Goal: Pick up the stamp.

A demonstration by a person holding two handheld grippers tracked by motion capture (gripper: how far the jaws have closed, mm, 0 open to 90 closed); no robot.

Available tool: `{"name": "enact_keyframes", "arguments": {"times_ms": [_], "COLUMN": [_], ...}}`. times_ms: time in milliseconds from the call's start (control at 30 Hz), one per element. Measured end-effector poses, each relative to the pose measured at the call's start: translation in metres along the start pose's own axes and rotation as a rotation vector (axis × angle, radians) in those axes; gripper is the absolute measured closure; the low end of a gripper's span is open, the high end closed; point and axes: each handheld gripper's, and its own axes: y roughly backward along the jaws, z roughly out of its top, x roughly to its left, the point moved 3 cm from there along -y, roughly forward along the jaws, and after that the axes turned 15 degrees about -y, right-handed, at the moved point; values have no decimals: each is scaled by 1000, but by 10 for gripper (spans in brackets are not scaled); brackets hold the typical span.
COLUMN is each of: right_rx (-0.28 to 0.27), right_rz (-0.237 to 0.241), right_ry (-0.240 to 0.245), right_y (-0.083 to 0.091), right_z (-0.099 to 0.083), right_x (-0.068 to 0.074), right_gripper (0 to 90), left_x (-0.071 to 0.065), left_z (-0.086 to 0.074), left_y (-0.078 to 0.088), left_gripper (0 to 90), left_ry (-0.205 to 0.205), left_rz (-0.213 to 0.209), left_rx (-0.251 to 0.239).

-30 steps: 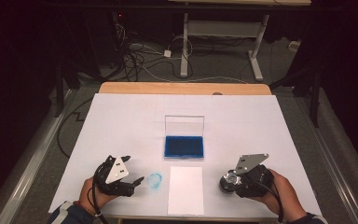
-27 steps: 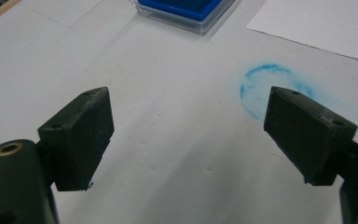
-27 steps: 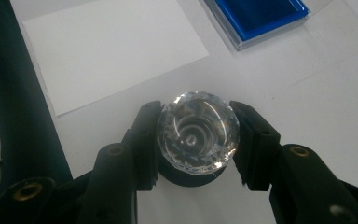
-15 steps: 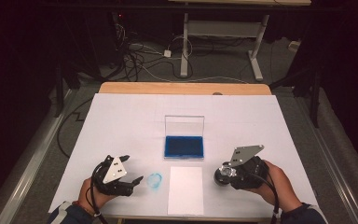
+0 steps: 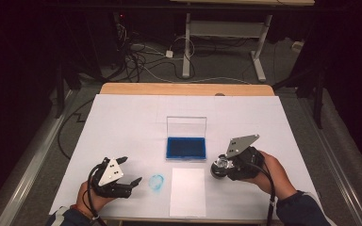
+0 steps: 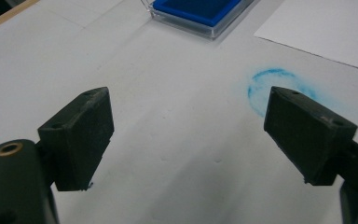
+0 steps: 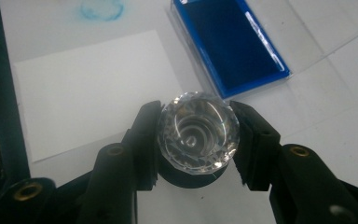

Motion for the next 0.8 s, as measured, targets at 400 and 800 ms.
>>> {"name": "enact_keyframes", "arguments": {"times_ms": [400, 800], "right_rx": [-15, -28], "right_rz": [6, 9], "right_ry": [17, 49], "right_y": [-4, -10], "right_z": [12, 26], "right_x": [-4, 7], "right_gripper": [565, 565], "left_x": [-2, -5], "left_z": [-4, -4], "left_y": [4, 6], "left_gripper": [150, 150], "left_ry": [3, -13], "left_rz": [8, -2], "left_rx": [10, 0]}}
